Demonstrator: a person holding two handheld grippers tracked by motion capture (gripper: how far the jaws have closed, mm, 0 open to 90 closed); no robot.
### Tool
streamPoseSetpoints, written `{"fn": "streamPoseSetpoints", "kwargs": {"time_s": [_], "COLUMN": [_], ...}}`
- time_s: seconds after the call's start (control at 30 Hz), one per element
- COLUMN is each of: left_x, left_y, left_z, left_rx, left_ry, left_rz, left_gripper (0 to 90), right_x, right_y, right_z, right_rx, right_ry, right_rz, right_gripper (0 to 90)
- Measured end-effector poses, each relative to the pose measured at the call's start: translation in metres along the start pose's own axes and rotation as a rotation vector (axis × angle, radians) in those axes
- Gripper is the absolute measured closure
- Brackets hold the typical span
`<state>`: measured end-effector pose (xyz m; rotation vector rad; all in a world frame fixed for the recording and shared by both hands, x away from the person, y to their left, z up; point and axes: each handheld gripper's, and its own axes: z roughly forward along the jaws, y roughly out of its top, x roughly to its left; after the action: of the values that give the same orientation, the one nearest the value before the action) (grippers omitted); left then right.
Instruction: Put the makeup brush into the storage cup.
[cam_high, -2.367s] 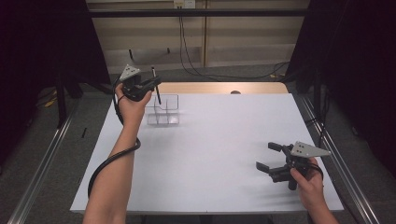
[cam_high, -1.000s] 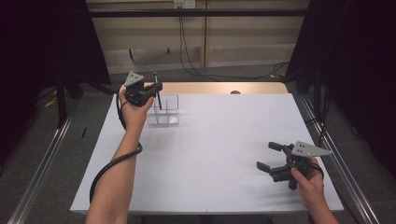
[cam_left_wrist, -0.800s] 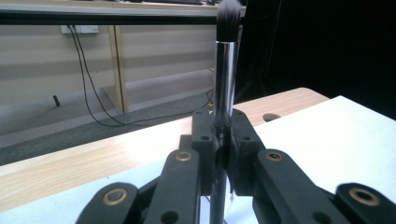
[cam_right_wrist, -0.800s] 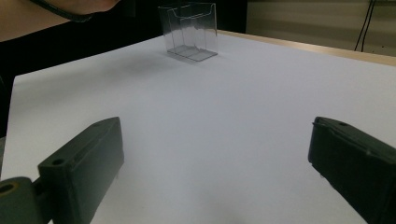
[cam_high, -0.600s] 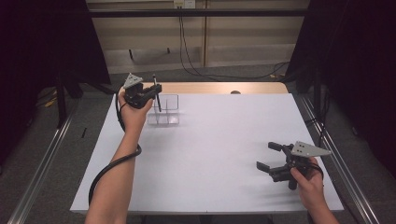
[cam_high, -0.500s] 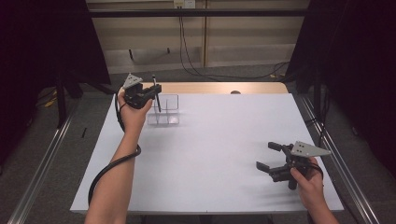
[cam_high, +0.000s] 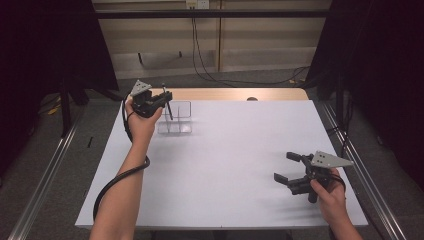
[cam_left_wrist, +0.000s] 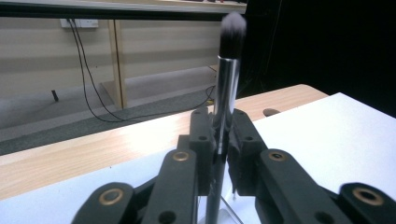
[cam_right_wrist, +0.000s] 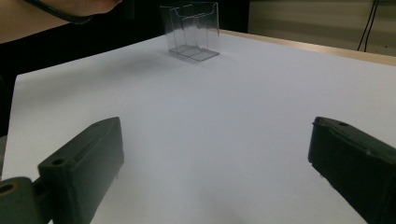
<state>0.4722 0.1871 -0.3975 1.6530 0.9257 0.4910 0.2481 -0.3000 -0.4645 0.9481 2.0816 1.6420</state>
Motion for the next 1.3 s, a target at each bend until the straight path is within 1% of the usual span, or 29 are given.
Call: {"fn": "streamPoseSetpoints", "kwargs": {"time_s": [0.03,0.13,0.2,0.27,0.33,0.43,0.47,0.53,0.57,0.67,0.73,0.77,0.83,0.87,0.9,0.93,0.97,1.03,1.13,1.17,1.2,1.3], "left_x": [0.0,0.001,0.002,0.002,0.003,0.002,0.002,0.002,0.002,0.002,0.001,0.001,0.0,-0.001,-0.002,-0.003,-0.003,-0.004,-0.004,-0.004,-0.004,-0.005], "left_y": [0.0,-0.002,-0.003,-0.004,-0.004,-0.005,-0.005,-0.006,-0.006,-0.007,-0.007,-0.007,-0.008,-0.008,-0.008,-0.008,-0.008,-0.009,-0.01,-0.011,-0.011,-0.013], "left_z": [0.0,0.0,-0.001,-0.002,-0.003,-0.005,-0.005,-0.006,-0.007,-0.009,-0.01,-0.01,-0.011,-0.012,-0.013,-0.014,-0.015,-0.017,-0.02,-0.021,-0.023,-0.026], "left_rx": [-0.002,0.004,-0.005,-0.022,-0.023,-0.014,-0.019,-0.018,-0.014,-0.025,-0.03,-0.033,-0.03,-0.042,-0.035,-0.036,-0.034,-0.029,-0.025,-0.027,-0.025,-0.035], "left_ry": [-0.001,-0.023,-0.029,-0.033,-0.039,-0.045,-0.049,-0.048,-0.049,-0.056,-0.06,-0.072,-0.074,-0.087,-0.092,-0.094,-0.103,-0.088,-0.095,-0.105,-0.102,-0.111], "left_rz": [-0.005,-0.026,-0.028,-0.043,-0.045,-0.05,-0.057,-0.05,-0.054,-0.055,-0.059,-0.061,-0.053,-0.058,-0.047,-0.048,-0.047,-0.045,-0.049,-0.048,-0.038,-0.039], "left_gripper": [73.1,63.2,55.2,50.8,46.5,42.3,40.6,38.4,36.6,33.2,27.6,25.2,20.8,18.6,18.5,17.6,16.1,15.1,13.0,12.1,11.5,9.1], "right_x": [0.0,0.0,0.0,0.0,0.0,0.0,0.0,0.0,0.0,0.0,0.0,0.0,0.001,0.001,0.001,0.001,0.001,0.001,0.001,0.001,0.002,0.002], "right_y": [0.0,0.0,0.0,0.0,0.0,0.0,0.0,0.0,0.0,0.0,0.0,0.0,0.0,0.001,0.001,0.001,0.001,0.001,0.001,0.001,0.001,0.001], "right_z": [0.0,0.0,0.0,0.0,0.0,0.0,0.0,0.001,0.001,0.001,0.001,0.001,0.001,0.001,0.002,0.002,0.002,0.003,0.003,0.003,0.003,0.002], "right_rx": [0.0,0.001,0.002,0.002,0.002,0.003,0.002,0.003,0.003,0.003,0.004,0.005,0.006,0.005,0.003,0.004,0.003,0.005,0.006,0.005,0.004,0.005], "right_ry": [0.001,0.002,0.002,0.001,0.0,0.001,0.002,0.001,0.002,0.002,0.001,0.002,0.001,0.002,0.003,0.004,0.004,0.005,0.005,0.005,0.005,0.004], "right_rz": [0.0,0.0,0.0,0.0,0.0,-0.001,-0.002,-0.002,-0.001,-0.001,0.0,0.0,-0.002,-0.002,-0.002,-0.004,-0.006,-0.004,-0.004,-0.004,-0.004,-0.005], "right_gripper": [3.1,3.1,3.1,3.1,3.1,3.1,3.1,3.1,3.1,3.1,3.1,3.1,3.1,3.1,3.1,3.1,3.1,3.1,3.1,3.1,3.1,3.1]}}
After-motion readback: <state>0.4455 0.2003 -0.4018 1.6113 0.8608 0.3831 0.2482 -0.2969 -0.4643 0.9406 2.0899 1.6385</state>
